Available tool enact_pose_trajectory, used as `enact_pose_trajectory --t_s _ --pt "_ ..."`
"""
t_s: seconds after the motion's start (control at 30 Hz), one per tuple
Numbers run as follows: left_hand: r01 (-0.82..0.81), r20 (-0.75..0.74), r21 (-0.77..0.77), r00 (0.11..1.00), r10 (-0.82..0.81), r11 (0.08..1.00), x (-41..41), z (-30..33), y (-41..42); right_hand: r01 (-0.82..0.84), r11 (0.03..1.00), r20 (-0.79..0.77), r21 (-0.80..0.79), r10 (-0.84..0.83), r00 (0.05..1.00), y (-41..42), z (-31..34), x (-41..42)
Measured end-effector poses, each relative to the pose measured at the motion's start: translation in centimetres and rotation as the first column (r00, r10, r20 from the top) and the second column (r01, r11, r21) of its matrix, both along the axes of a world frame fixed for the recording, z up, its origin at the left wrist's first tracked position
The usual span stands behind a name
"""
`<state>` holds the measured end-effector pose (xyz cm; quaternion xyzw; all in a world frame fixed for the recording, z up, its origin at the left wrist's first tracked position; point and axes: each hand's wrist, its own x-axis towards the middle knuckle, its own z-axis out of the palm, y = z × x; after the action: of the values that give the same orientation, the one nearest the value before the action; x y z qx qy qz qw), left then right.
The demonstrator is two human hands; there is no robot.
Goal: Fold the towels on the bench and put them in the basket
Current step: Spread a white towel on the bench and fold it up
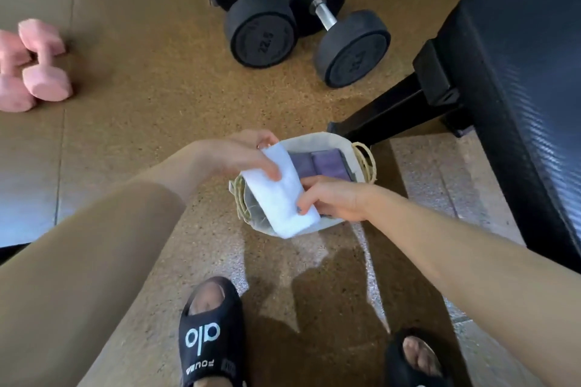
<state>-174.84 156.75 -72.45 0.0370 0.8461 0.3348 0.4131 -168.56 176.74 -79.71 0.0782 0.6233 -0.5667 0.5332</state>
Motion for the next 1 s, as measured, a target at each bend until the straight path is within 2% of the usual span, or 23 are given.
enact_pose_trajectory --t_s 0.13,0.27,0.37,0.5,0.73,0.9,1.0 --pt "0.045 -0.13 -0.105 0.99 -0.058 0.994 -0.6 -4.6 -0.5 0.06 0.991 -0.056 0.122 -0.053 0.997 -0.5 -3.7 0.0" --pt "0.139 -0.253 -0.233 0.947 -0.198 0.962 -0.4 -7.1 0.3 0.028 0.948 -0.236 0.317 0.05 0.97 -2.2 -5.6 0.3" --pt "0.257 -0.306 -0.351 0.878 -0.369 0.901 0.0 -8.4 1.1 0.025 0.914 -0.245 0.404 0.082 0.966 -3.3 -6.6 0.8" --pt "0.317 -0.353 -0.484 0.782 -0.513 0.816 0.8 -10.8 1.5 0.032 0.862 -0.254 0.506 0.114 0.961 -3.7 -7.4 1.1" --pt "0.289 -0.332 -0.609 0.753 -0.568 0.739 1.2 -13.9 1.2 -0.006 0.803 -0.265 0.596 0.204 0.942 -5.0 -9.0 0.8" --pt "0.252 -0.345 -0.658 0.736 -0.582 0.709 1.0 -15.6 1.8 0.077 0.765 -0.338 0.64 0.19 0.922 -6.0 -10.5 1.2" --pt "0.208 -0.362 -0.703 0.718 -0.594 0.68 1.2 -16.9 2.2 0.164 0.75 -0.456 0.64 0.199 0.868 -6.2 -10.5 2.0"
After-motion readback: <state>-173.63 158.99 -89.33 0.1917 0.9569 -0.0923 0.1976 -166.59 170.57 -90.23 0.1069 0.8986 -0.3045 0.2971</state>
